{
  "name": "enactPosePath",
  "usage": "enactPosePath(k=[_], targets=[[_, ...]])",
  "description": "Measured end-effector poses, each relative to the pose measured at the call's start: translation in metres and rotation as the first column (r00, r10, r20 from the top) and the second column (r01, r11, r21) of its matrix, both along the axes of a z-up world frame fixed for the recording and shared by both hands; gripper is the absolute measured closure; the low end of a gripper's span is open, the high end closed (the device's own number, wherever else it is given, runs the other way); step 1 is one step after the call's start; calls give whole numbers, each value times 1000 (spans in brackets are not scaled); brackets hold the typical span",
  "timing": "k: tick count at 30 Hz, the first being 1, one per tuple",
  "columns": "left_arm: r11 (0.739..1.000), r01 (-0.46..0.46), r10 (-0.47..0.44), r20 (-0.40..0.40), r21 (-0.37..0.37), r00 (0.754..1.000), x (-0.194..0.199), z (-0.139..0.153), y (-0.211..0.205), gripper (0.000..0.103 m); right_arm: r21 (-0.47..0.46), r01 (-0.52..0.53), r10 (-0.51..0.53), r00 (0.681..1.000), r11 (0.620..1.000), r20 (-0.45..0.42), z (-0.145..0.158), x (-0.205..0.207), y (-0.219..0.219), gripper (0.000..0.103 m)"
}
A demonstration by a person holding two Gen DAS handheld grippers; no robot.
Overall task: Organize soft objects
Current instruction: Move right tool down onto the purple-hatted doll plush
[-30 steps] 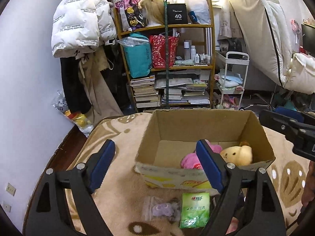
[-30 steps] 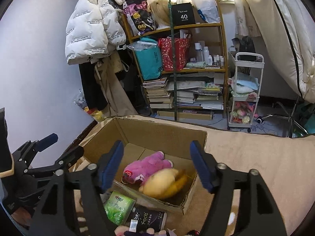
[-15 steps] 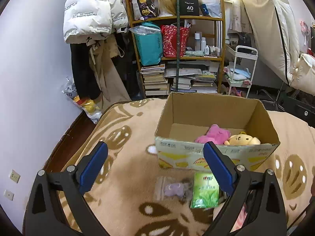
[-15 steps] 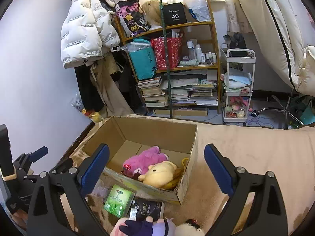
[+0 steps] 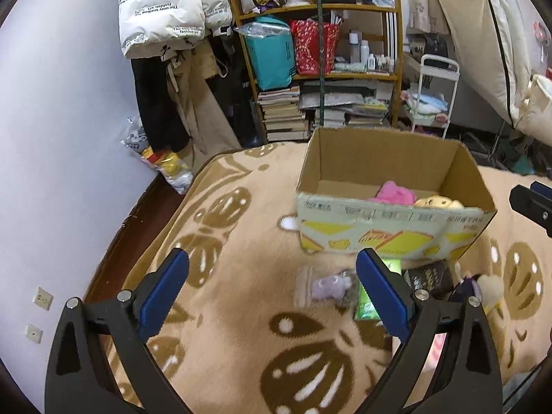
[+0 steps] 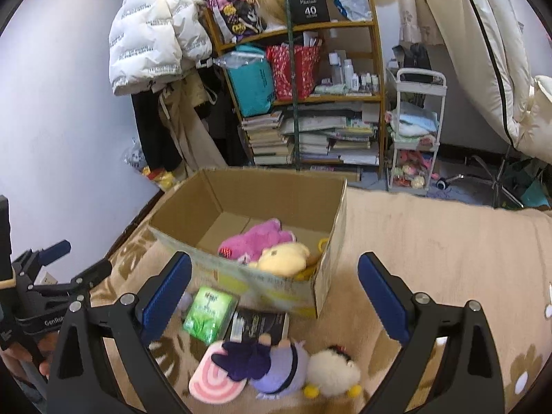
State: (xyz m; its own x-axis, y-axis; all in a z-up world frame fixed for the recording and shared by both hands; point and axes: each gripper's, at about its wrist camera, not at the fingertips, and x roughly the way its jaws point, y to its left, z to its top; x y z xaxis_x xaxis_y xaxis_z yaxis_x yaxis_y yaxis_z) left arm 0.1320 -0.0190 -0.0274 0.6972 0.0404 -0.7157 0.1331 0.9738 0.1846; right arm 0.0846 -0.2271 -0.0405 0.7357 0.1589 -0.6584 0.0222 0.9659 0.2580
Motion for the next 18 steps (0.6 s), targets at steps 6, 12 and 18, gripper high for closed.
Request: enactPosePath(k=[6, 12, 18], targets=[[1000, -3, 3, -66, 0, 998, -1, -13, 4, 7, -16, -23, 22, 999, 1000, -49, -10, -7, 9, 2], [1000, -10, 7, -126, -21, 992, 9, -27, 6, 7, -15, -40, 38, 994, 999, -105, -24, -9, 14, 2], [1000, -13, 8, -190, -28, 982, 24, -48, 4, 7, 1, -51, 51, 986, 999, -158, -41, -2, 20, 2]])
